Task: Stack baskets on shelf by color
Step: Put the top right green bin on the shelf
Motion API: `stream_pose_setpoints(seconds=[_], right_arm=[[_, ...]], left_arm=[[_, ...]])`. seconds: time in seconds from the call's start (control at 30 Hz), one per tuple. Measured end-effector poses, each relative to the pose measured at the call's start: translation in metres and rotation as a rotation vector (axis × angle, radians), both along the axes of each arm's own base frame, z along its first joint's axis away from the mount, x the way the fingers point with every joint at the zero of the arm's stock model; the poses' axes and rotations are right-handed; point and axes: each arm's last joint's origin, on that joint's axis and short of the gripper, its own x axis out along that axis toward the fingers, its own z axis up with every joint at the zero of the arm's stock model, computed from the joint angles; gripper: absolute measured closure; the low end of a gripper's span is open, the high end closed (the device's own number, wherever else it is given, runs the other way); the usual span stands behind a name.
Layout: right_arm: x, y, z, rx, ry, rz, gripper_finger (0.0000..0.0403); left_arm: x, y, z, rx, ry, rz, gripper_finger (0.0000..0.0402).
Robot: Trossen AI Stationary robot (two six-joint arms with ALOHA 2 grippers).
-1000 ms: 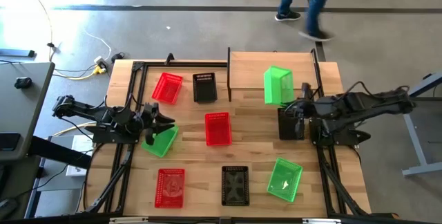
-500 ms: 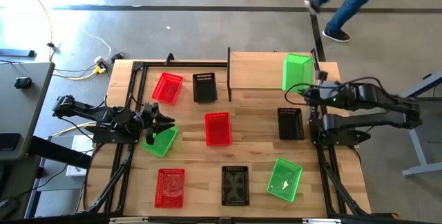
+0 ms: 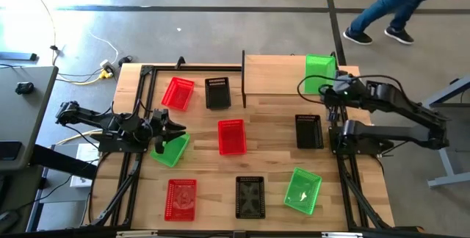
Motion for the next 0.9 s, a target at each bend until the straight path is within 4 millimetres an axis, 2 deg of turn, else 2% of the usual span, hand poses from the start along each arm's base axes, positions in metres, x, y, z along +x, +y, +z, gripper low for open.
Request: stream_pose_setpoints(seconds=[0.43, 0.9], right_arm=[[-0.004, -0.021, -0.006, 0.048, 0.105, -0.014, 0.0403], [0.013, -0.048, -0.020, 0.152, 0.196, -0.066, 0.0403]], left_arm=[[0.000, 0.000, 0.000, 0.000, 0.000, -0.001, 0.0298], [0.000, 0.000, 0.000, 0.000, 0.000, 0.000, 0.0298]])
